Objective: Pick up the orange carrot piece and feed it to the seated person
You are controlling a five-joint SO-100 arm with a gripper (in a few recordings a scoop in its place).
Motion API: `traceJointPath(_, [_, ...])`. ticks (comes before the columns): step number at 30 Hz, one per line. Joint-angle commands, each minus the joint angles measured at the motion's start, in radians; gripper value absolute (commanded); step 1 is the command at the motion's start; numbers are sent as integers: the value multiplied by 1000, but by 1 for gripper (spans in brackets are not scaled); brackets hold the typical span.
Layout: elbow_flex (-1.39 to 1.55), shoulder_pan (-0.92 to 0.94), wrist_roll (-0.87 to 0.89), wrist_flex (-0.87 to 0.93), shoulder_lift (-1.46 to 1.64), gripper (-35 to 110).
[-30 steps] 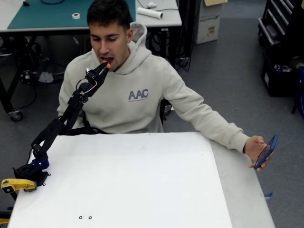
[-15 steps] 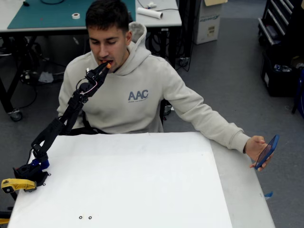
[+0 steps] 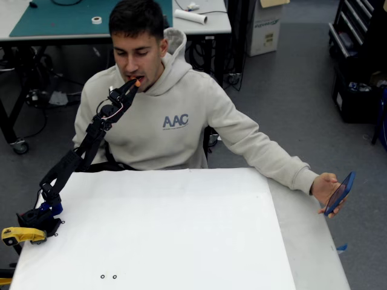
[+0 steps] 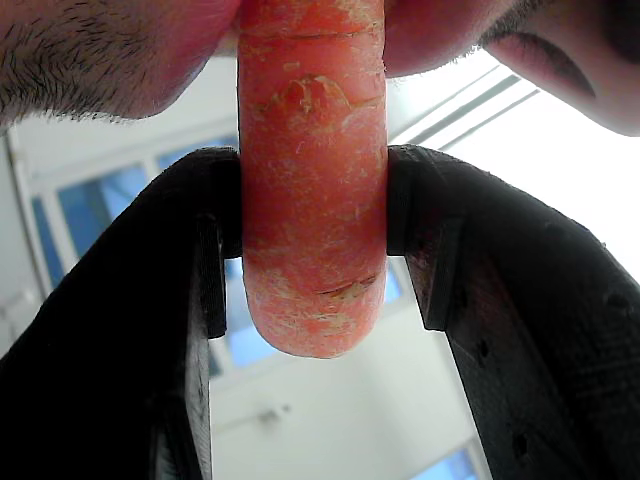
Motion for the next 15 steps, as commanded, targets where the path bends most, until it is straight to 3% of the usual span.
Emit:
traceJointPath(1, [-41, 5, -14, -25, 54, 10])
traceJointPath(7, [-41, 14, -14, -25, 54, 19])
traceJointPath(15, [-41, 51, -15, -25, 49, 19])
